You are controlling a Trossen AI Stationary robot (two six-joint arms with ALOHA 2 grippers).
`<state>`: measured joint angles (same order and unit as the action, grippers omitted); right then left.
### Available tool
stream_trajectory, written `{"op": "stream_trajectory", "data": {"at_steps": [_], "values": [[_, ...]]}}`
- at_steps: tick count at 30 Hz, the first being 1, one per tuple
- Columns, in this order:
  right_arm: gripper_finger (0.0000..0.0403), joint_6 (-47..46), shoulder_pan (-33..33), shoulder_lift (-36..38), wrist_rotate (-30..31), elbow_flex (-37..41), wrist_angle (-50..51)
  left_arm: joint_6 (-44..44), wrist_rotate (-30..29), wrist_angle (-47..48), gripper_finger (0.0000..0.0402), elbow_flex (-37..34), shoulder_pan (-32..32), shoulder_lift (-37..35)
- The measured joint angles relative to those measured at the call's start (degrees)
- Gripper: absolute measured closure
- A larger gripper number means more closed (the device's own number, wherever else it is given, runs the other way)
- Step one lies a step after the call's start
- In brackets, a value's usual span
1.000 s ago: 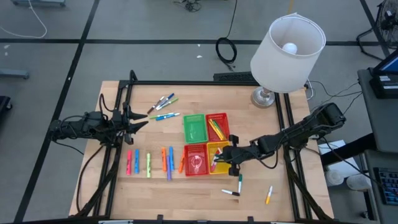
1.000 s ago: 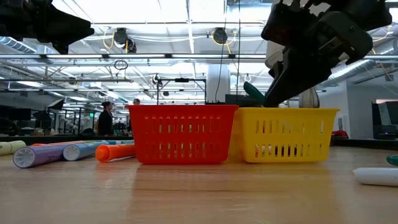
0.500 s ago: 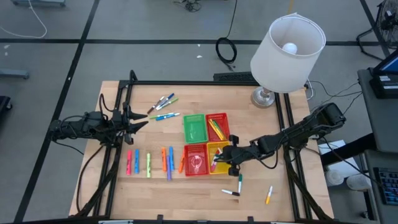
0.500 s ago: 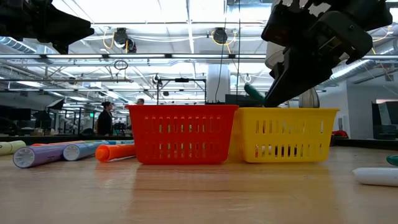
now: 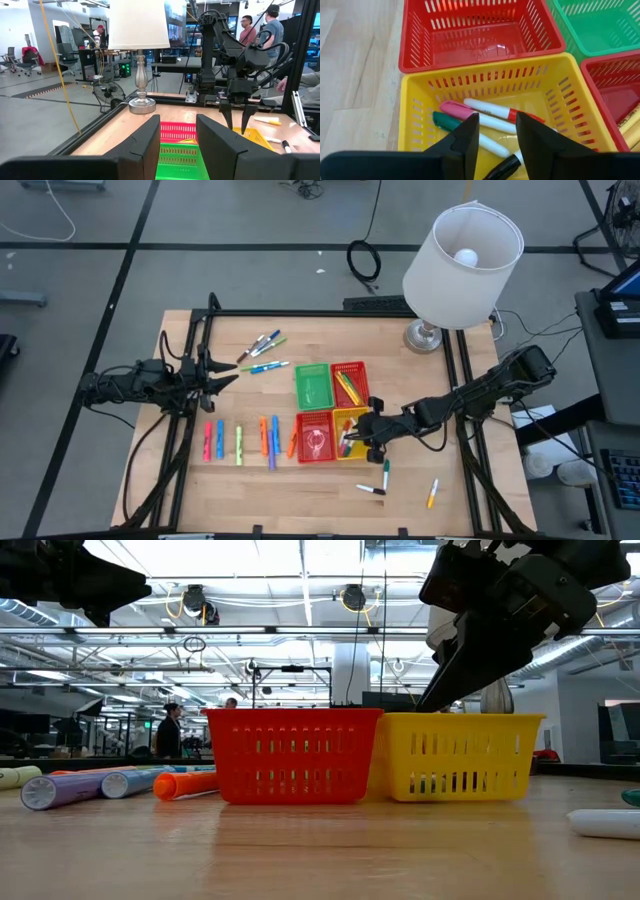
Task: Pick & Place Markers
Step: Put the small yellow highlighter pen into the yellow bin
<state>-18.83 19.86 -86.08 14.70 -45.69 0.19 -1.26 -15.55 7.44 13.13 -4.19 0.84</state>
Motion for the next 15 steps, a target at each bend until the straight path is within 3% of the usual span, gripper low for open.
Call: {"op": "stream_trajectory", "data": {"at_steps": [3,8,15], "values": [[0.0282,-0.38,0.09,0.71,-2.17,0.00,-0.04,0.00,0.00,0.00,0.0268,0.00,0.00,0.00],[0.0284,-5.85,2.41,3.60,-12.52,-4.58,4.03,0.00,0.00,0.00,0.0268,0.00,-0.02,0.02],[0.0285,-21.91,11.38,0.39,-9.14,-23.29,36.19,0.02,-0.02,-0.04,0.0268,0.00,0.00,0.00]]}}
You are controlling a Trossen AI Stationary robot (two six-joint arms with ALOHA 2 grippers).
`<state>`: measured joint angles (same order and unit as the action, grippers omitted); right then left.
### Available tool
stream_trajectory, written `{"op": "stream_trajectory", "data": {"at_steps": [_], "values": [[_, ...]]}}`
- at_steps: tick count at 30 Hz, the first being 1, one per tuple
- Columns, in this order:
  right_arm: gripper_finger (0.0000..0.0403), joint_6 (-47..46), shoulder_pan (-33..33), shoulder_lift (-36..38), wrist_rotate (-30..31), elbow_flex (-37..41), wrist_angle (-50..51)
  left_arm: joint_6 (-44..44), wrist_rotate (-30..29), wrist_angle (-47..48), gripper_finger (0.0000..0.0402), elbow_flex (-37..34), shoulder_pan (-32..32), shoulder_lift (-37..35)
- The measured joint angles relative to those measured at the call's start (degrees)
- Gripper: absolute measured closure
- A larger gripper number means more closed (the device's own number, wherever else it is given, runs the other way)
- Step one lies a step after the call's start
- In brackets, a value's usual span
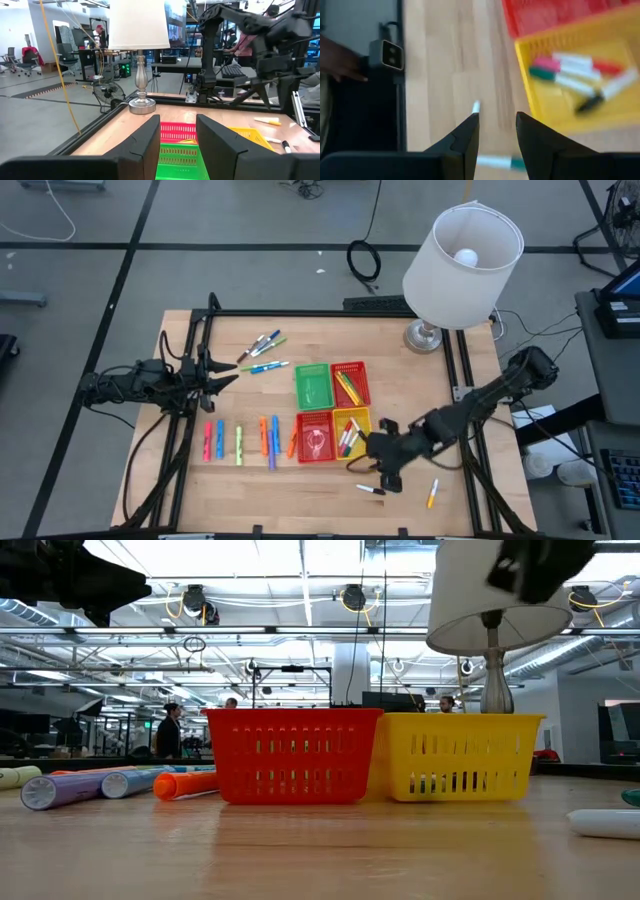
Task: Pick & Place Markers
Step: Put the small yellow highlighter pen into the yellow bin
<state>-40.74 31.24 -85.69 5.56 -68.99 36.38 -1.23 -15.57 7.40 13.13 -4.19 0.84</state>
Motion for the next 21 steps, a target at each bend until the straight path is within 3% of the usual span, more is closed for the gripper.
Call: {"op": "stream_trajectory", "data": {"at_steps": [4,9,14,17,21], "values": [[0.0292,-16.93,3.29,-3.13,-1.47,-6.60,12.77,-0.01,0.02,-0.11,0.0268,0.02,-0.01,0.02],[0.0306,-39.38,6.68,-6.49,-13.46,-6.96,17.99,-0.01,0.02,0.00,0.0268,0.02,-0.01,0.01],[0.0313,-55.88,10.39,-10.53,-24.77,-6.93,19.42,-0.01,0.02,0.01,0.0268,0.02,-0.02,0.02],[0.0313,-62.89,12.26,-12.12,-24.83,-6.91,19.67,-0.02,0.02,0.00,0.0268,0.02,-0.02,0.01],[0.0305,-72.58,14.84,-13.28,-20.43,-6.91,20.94,0.00,0.02,0.02,0.0268,0.02,-0.02,0.00]]}}
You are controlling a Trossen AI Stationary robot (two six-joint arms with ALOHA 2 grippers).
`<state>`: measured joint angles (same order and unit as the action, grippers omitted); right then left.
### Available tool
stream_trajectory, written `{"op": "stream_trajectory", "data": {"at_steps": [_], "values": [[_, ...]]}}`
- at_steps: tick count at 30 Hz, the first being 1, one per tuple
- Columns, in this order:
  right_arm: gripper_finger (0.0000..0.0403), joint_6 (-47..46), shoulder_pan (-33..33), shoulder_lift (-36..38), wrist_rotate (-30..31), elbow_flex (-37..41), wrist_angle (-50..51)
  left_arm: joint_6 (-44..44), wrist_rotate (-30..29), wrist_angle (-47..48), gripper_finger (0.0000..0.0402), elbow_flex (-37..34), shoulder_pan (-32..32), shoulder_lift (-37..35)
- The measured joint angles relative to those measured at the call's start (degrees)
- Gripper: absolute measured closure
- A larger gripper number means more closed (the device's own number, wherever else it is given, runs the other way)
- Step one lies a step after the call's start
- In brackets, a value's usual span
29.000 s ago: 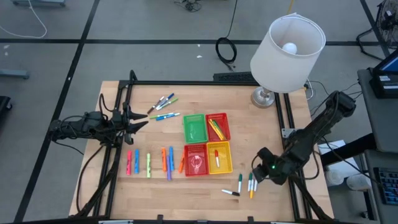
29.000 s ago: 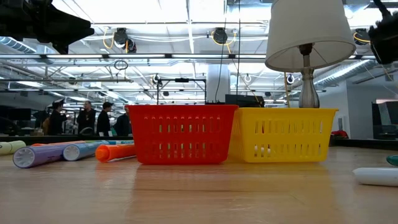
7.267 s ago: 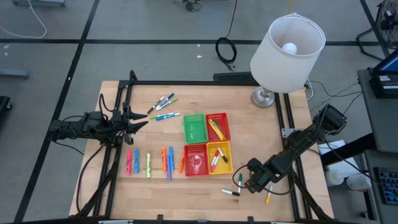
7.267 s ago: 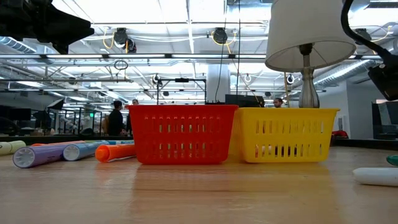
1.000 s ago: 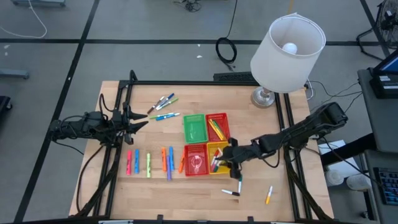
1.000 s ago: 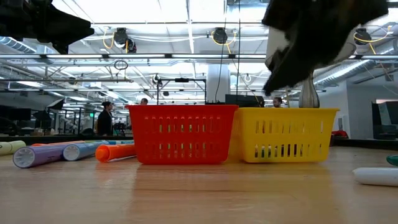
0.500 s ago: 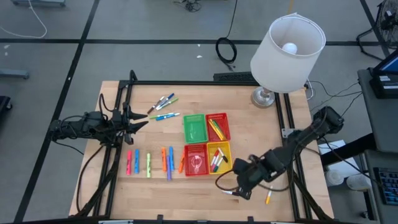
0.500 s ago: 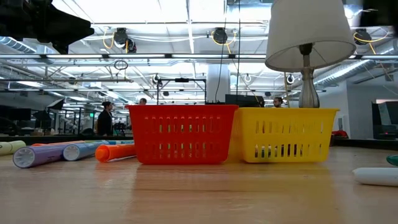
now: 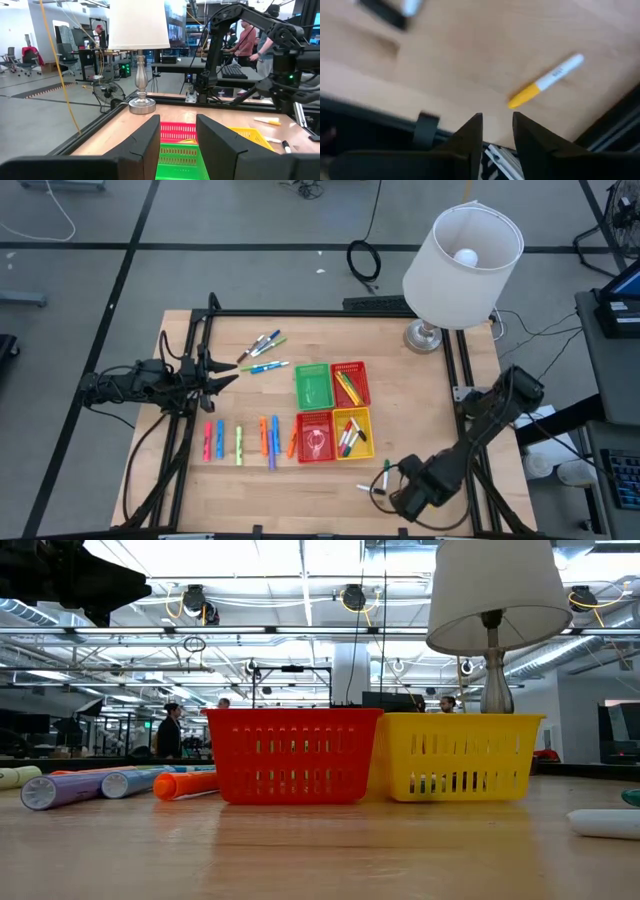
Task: Pick & Place Markers
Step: Put the small yellow highlighter pen into the yellow bin
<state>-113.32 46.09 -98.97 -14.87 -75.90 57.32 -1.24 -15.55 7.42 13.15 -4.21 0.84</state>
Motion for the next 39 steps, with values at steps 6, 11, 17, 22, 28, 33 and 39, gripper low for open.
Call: {"op": "stream_trajectory", "data": {"at_steps": [6,11,17,22,28,33,39], "values": [[0.0265,-13.49,4.17,-0.09,4.88,0.02,3.11,-0.01,0.00,0.00,0.0268,0.00,0.01,0.01],[0.0234,-18.07,6.47,-0.03,6.29,3.62,1.08,-0.02,0.00,-0.01,0.0268,0.00,0.01,0.01],[0.0229,-18.67,6.49,-0.07,5.94,12.14,-7.16,-0.02,0.00,0.01,0.0268,0.00,0.01,0.02],[0.0238,-18.32,6.93,0.26,6.31,16.72,-11.69,-0.02,0.00,0.01,0.0268,0.00,0.01,0.02],[0.0243,-18.57,8.53,1.11,6.86,18.30,-13.01,-0.02,0.00,-0.07,0.0268,0.00,0.00,0.01],[0.0243,-17.49,9.18,1.17,7.12,19.04,-14.89,-0.02,0.00,0.00,0.0268,0.00,0.01,0.01],[0.0251,-14.79,9.53,1.17,7.27,20.74,-17.73,-0.01,-0.01,0.01,0.0268,0.00,0.01,0.01]]}}
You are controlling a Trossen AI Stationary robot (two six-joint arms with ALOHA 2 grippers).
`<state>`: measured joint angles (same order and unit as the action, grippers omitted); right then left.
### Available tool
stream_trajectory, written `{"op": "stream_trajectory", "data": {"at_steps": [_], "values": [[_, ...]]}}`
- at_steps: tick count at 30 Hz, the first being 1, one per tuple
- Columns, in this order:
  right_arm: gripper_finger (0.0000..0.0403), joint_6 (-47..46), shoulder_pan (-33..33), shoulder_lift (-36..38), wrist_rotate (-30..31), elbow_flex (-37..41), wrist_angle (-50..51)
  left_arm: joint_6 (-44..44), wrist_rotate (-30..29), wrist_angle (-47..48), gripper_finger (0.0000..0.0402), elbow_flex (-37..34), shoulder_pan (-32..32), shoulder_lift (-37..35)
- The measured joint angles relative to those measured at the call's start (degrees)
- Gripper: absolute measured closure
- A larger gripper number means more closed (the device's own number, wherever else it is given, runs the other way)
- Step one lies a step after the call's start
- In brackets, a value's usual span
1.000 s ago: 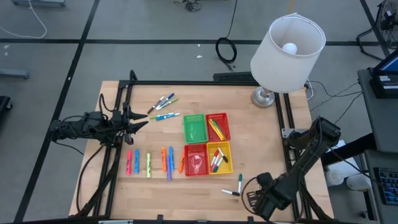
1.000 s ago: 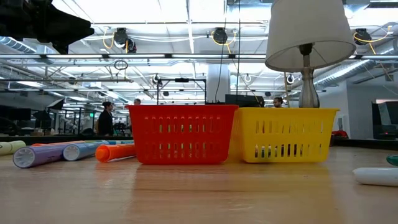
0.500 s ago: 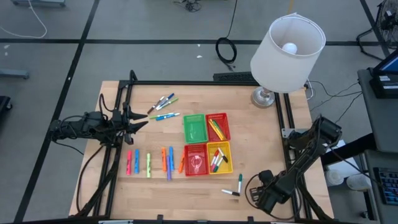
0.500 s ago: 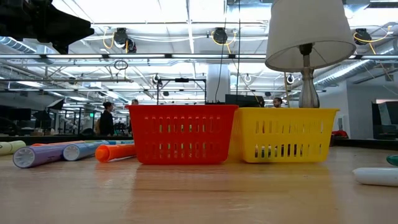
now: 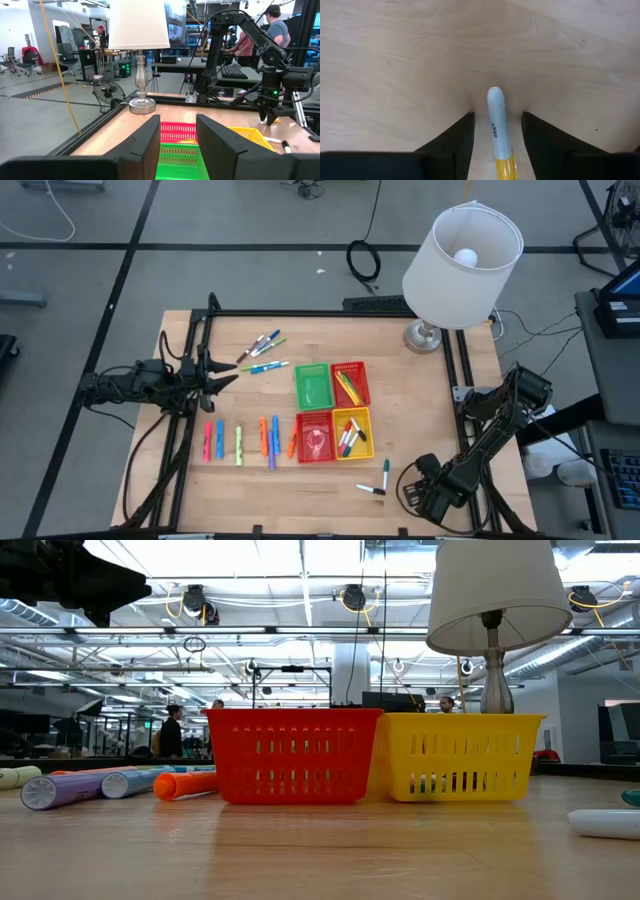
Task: Pick & Place Markers
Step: Put the small yellow highlighter pen into the yellow bin
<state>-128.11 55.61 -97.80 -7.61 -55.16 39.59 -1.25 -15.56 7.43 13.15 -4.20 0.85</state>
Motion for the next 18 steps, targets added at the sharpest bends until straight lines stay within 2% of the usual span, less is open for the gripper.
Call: {"op": "stream_trajectory", "data": {"at_steps": [10,15,18], "values": [[0.0330,7.03,0.00,-0.09,0.34,0.26,-0.85,-0.01,0.01,0.00,0.0268,0.00,0.01,0.01],[0.0376,8.92,0.03,-0.11,2.43,0.26,-1.01,-0.01,0.01,0.01,0.0268,0.00,-0.01,0.01],[0.0387,9.07,0.04,-0.11,2.61,0.28,-1.03,-0.01,0.01,0.01,0.0268,0.00,-0.01,0.01]]}}
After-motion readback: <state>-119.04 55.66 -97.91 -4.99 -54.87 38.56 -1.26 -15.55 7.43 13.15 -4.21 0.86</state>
